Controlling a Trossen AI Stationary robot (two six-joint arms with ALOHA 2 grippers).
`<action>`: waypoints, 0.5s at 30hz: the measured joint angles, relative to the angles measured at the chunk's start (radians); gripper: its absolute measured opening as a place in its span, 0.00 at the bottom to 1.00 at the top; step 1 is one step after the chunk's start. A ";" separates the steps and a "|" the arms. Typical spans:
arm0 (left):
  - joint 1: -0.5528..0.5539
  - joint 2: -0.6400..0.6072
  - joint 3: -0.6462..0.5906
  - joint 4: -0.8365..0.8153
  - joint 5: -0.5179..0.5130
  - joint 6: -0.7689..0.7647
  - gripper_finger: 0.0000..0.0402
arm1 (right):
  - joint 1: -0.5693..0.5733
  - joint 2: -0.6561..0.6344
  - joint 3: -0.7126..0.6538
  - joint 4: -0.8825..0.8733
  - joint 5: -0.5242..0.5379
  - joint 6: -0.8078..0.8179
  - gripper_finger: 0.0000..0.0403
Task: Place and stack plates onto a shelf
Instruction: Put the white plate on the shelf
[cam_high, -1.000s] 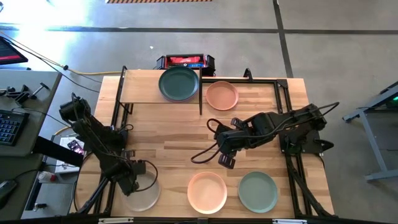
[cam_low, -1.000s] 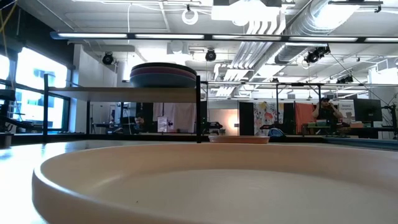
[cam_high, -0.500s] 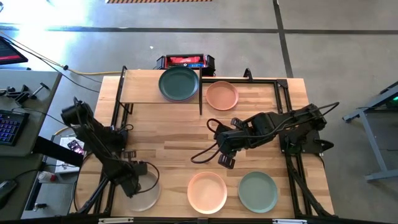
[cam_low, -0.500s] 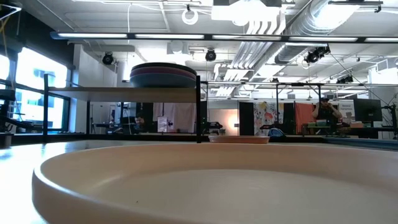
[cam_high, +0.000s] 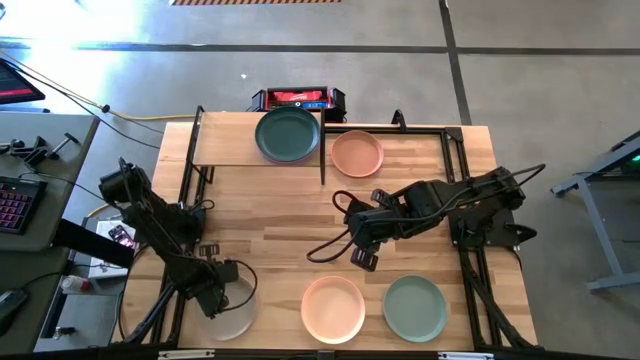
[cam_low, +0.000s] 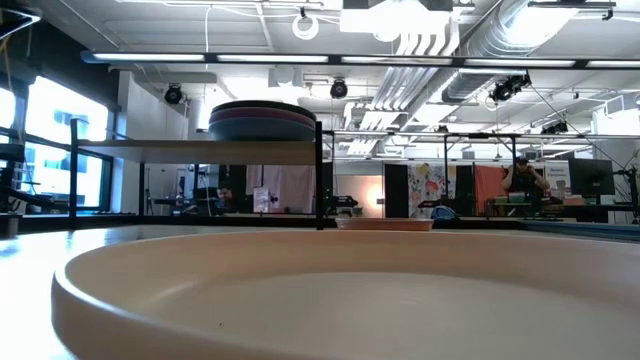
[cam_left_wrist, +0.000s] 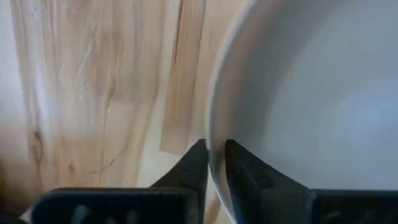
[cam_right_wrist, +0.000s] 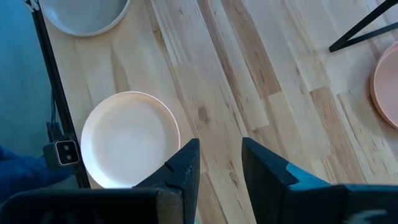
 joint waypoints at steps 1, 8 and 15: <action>0.003 -0.003 0.000 0.005 0.000 -0.007 0.05 | 0.000 0.000 0.000 0.000 0.000 0.000 0.25; 0.040 -0.035 -0.001 0.038 0.013 -0.008 0.01 | 0.000 0.000 0.000 0.000 0.000 0.000 0.25; 0.095 -0.097 0.000 0.035 0.011 0.007 0.00 | 0.000 0.000 0.000 0.000 -0.001 0.000 0.25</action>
